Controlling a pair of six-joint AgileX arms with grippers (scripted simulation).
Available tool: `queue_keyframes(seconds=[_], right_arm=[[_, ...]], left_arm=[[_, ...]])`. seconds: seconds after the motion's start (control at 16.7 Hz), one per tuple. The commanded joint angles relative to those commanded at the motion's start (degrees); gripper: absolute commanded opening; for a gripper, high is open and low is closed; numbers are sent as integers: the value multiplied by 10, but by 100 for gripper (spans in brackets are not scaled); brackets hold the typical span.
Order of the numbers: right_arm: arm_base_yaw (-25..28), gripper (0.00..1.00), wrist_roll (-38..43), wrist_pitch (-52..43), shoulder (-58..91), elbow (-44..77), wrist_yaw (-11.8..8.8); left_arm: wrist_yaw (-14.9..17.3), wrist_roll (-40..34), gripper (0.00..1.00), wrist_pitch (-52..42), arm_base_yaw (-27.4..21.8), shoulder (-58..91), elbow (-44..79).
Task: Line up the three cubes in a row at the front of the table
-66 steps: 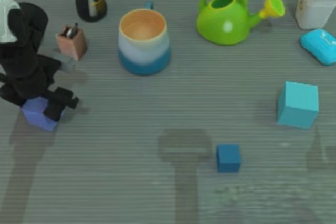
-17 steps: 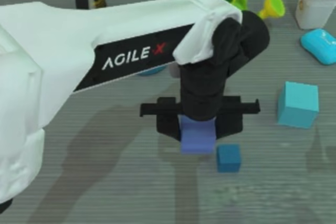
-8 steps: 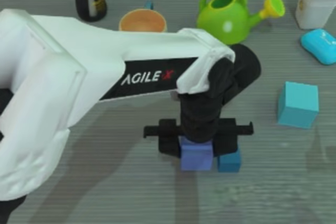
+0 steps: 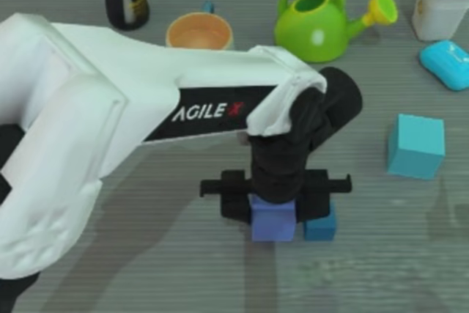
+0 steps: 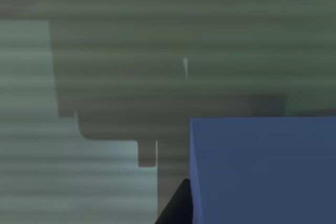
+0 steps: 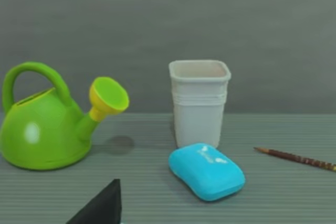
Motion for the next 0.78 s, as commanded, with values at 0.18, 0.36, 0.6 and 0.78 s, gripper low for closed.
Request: queue_keyframes(seconds=[0.18, 0.36, 0.6, 0.78], right_arm=[[0, 100, 0, 0, 0, 0, 0], [0, 100, 0, 0, 0, 0, 0], [0, 100, 0, 0, 0, 0, 0], [0, 100, 0, 0, 0, 0, 0]], left_arm=[[0, 0, 45, 0, 0, 0, 0], [0, 0, 68, 0, 0, 0, 0], [0, 0, 98, 0, 0, 0, 0], [0, 0, 100, 0, 0, 0, 0]])
